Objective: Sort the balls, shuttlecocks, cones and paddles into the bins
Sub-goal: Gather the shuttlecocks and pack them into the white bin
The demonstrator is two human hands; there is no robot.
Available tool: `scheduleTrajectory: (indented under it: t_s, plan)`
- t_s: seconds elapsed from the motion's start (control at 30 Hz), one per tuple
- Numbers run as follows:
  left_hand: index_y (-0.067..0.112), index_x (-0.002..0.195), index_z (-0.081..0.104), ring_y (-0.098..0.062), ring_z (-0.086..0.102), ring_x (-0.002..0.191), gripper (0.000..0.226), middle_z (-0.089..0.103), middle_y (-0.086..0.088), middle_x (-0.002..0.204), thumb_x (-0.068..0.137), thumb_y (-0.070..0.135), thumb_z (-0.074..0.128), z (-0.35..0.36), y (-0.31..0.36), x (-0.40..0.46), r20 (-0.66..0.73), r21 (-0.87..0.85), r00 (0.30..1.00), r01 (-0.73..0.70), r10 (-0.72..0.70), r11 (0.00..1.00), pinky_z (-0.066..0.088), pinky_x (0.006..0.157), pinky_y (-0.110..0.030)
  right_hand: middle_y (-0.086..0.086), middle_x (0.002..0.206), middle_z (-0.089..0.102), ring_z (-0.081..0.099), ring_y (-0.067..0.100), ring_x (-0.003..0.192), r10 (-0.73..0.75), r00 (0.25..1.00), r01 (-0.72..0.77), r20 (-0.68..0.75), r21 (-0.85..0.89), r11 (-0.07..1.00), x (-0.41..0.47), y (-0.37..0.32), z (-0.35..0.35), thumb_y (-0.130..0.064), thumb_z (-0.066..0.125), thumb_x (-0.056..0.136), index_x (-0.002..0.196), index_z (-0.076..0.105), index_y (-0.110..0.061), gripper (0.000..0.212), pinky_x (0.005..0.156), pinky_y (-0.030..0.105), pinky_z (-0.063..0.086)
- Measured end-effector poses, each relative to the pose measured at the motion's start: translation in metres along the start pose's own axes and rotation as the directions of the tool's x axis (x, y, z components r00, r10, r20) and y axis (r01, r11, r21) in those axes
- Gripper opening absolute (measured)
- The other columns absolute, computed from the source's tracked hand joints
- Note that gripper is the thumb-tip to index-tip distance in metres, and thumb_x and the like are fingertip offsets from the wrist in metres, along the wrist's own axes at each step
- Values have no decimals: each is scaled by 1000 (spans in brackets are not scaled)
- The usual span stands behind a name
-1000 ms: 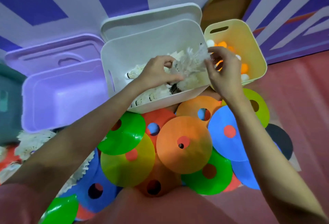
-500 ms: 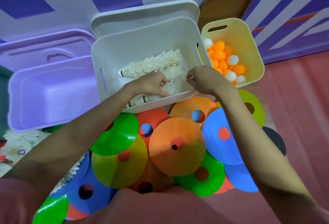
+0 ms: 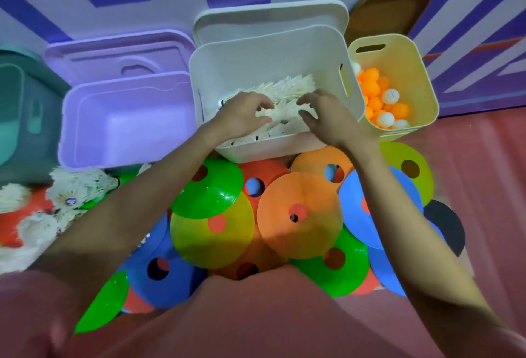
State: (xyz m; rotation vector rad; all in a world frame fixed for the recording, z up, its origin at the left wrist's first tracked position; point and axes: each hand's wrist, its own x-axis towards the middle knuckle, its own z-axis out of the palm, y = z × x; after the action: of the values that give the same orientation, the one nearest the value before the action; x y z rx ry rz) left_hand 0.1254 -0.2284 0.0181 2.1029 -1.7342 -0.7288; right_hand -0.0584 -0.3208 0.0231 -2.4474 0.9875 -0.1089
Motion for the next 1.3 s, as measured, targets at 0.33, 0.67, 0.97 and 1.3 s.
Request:
scheduleTrajectory:
  t_s: [0.33,0.67,0.97,1.3]
  plan:
    - [5,99,70,-10,64,83,13,71,-8,94,89,9,62,-44,-66,-178,-349,-250,929,39,-127,968,51,78,-15,15,113,55,49,32,109,-327,944,321,38,115,940,-70,-120,69,-10,55,89,116,59,-6,27,92,33,36]
    - [4,102,69,-18,65,86,20,70,-9,95,86,1,58,-37,-153,-277,-392,-294,856,231,-337,928,49,75,-20,19,115,54,49,36,111,-293,928,303,229,-7,953,-81,-204,150,-14,59,87,125,51,-2,40,94,40,40]
    - [8,114,64,-23,60,104,31,65,-8,112,84,12,70,-8,-165,-306,-240,-83,962,112,-128,990,49,89,-36,16,100,63,54,36,96,-75,988,86,134,-85,993,-68,-240,192,-21,61,86,104,59,-5,25,80,42,43]
    - [-1,113,55,-30,50,112,38,56,-16,116,79,-14,49,15,-157,-277,-27,297,994,109,-106,948,42,91,-38,10,71,58,52,31,67,-99,978,97,-182,-16,995,-86,-231,183,-12,57,83,74,55,-9,9,60,42,43]
